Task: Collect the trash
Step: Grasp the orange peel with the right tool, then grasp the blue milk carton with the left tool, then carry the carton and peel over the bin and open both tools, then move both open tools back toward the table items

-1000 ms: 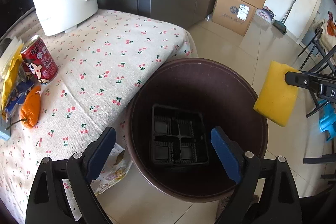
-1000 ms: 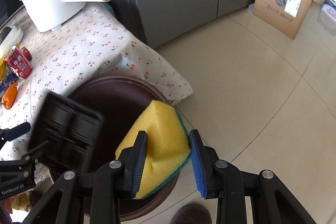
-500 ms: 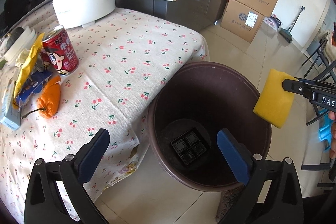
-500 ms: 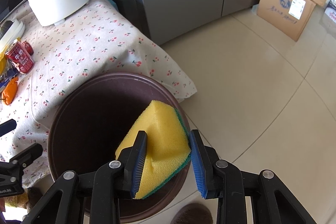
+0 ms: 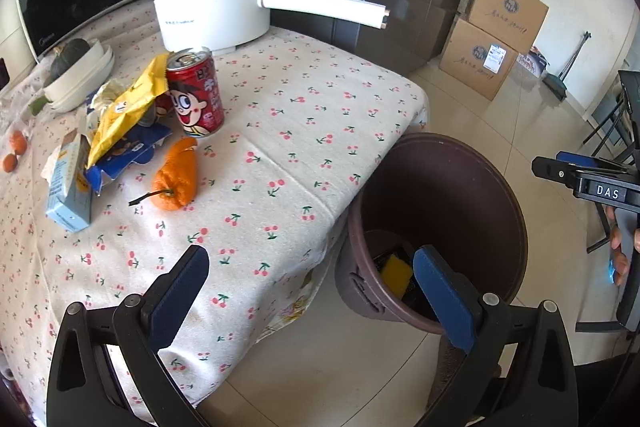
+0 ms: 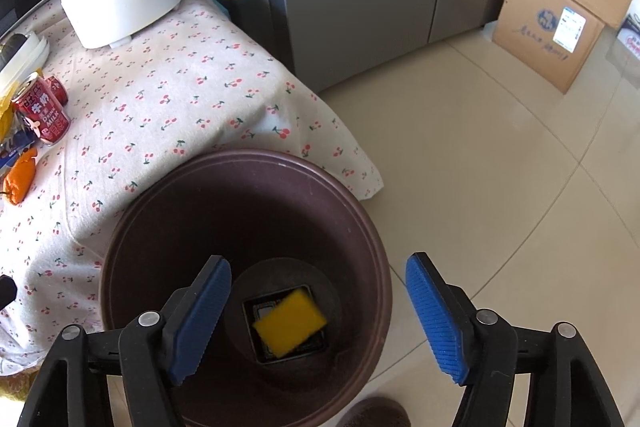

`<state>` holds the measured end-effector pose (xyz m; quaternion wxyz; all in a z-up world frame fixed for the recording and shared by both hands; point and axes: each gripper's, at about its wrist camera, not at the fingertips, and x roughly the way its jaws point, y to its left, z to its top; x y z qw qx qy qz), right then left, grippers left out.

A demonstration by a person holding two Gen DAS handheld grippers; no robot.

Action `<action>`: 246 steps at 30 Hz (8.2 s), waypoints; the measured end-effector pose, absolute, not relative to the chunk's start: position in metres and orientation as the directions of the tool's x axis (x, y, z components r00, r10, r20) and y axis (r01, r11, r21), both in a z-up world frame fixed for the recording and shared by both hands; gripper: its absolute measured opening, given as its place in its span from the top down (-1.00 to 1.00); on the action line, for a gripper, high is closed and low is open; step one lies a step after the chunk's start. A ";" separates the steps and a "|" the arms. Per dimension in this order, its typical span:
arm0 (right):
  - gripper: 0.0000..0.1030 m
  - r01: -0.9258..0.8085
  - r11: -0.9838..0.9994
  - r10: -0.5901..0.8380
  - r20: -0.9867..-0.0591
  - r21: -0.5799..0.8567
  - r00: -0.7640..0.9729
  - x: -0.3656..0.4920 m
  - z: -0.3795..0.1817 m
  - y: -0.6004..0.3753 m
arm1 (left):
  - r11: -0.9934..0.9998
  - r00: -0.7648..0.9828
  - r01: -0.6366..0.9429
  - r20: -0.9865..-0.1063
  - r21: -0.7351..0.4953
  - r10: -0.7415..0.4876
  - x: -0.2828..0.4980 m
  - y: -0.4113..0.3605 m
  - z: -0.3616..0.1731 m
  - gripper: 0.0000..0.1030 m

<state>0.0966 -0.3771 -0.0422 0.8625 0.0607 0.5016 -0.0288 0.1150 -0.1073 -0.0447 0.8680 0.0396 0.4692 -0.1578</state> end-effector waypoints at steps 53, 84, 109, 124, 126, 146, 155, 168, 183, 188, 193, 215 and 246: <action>-0.66 -0.172 0.963 0.265 -0.853 0.209 0.450 0.185 -0.057 -0.076 | 0.976 0.536 -0.155 -0.843 -0.153 -0.047 0.111 0.176 -0.052 -1.00; 0.35 -0.219 0.963 0.246 -0.832 0.154 0.497 0.209 -0.063 -0.087 | 0.967 0.517 -0.225 -0.856 -0.120 0.014 0.177 0.138 -0.085 -0.95; 0.35 -0.178 0.968 0.243 -0.820 0.175 0.518 0.183 -0.033 -0.158 | 0.972 0.592 -0.170 -0.806 -0.160 -0.029 0.197 0.116 -0.079 0.25; 0.35 -0.173 0.969 0.244 -0.786 0.176 0.568 0.150 0.003 -0.187 | 0.991 0.669 -0.065 -0.742 -0.119 -0.045 0.148 0.101 -0.016 0.25; 0.35 -0.173 0.969 0.243 -0.784 0.174 0.571 0.145 0.004 -0.191 | 0.991 0.677 -0.063 -0.735 -0.117 -0.043 0.144 0.100 -0.011 0.25; 0.35 -0.094 0.982 0.190 -0.785 0.166 0.590 0.125 0.010 -0.250 | 0.960 0.718 0.032 -0.663 -0.276 -0.215 0.127 0.071 0.024 0.25; 0.35 -0.067 0.989 0.147 -0.798 0.133 0.585 0.112 0.005 -0.274 | 0.946 0.673 0.171 -0.669 -0.275 -0.316 0.121 0.010 0.023 0.25; 0.34 -0.010 0.994 0.099 -0.834 0.112 0.542 0.090 -0.018 -0.320 | 0.900 0.552 0.351 -0.718 -0.260 -0.423 0.115 -0.098 -0.002 0.25; 0.34 0.072 0.989 0.076 -0.858 0.130 0.508 0.069 -0.033 -0.374 | 0.870 0.394 0.417 -0.810 -0.263 -0.433 0.107 -0.163 -0.055 0.25; 0.34 0.072 0.989 0.078 -0.858 0.132 0.508 0.067 -0.032 -0.376 | 0.877 0.351 0.409 -0.844 -0.251 -0.406 0.110 -0.163 -0.066 0.03; 0.34 0.069 0.989 0.077 -0.856 0.130 0.512 0.068 -0.031 -0.374 | 0.903 0.387 0.398 -0.863 -0.162 -0.325 0.109 -0.159 -0.064 -0.74; 0.13 0.028 0.996 0.062 -0.855 0.089 0.514 0.077 -0.028 -0.342 | 0.948 0.446 0.290 -0.859 -0.128 -0.252 0.111 -0.080 -0.048 -1.00; -0.56 -0.098 0.992 0.115 -0.841 0.074 0.529 0.116 -0.017 -0.232 | 0.985 0.508 0.065 -0.844 -0.157 -0.168 0.112 0.044 -0.037 -1.00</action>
